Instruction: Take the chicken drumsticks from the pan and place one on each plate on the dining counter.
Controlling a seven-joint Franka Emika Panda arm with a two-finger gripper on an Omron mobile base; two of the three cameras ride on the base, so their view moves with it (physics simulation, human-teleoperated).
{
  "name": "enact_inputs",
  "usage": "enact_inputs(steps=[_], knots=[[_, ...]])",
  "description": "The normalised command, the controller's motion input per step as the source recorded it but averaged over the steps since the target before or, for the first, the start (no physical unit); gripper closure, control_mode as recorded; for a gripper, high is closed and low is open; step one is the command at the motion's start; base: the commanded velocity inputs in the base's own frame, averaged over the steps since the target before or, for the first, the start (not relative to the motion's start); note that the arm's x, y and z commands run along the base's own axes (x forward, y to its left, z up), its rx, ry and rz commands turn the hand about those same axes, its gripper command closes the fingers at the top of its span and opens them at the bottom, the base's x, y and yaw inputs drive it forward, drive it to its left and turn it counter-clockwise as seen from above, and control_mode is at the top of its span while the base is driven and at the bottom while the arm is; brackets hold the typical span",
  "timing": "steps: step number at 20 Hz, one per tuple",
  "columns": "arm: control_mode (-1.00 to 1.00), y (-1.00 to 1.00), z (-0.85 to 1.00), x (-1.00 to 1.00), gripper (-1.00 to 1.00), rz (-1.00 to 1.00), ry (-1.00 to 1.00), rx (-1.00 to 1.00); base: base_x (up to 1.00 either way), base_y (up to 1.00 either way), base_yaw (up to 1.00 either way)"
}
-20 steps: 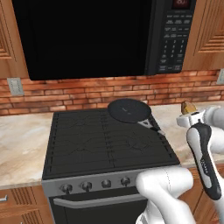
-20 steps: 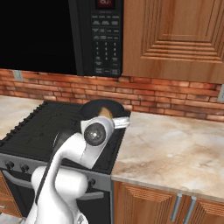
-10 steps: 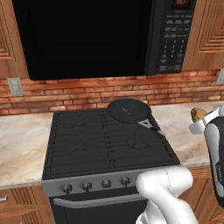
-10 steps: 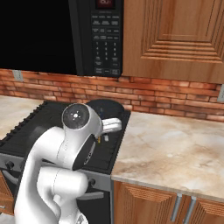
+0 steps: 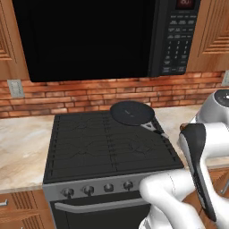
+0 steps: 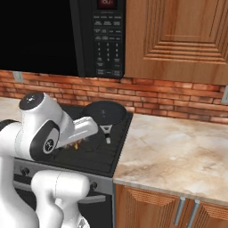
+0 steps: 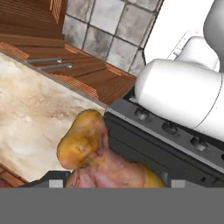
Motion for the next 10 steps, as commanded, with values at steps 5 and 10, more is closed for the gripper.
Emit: enact_inputs(steps=[5, 10], knots=[[-1.0, 0.05, -0.32, -0.43, 1.0, 0.0, -0.04, -0.12, 0.0, 0.0, 0.0], [-1.0, 0.0, -0.37, -0.4, 1.0, 0.0, -0.01, -0.06, 0.0, 0.0, 0.0]])
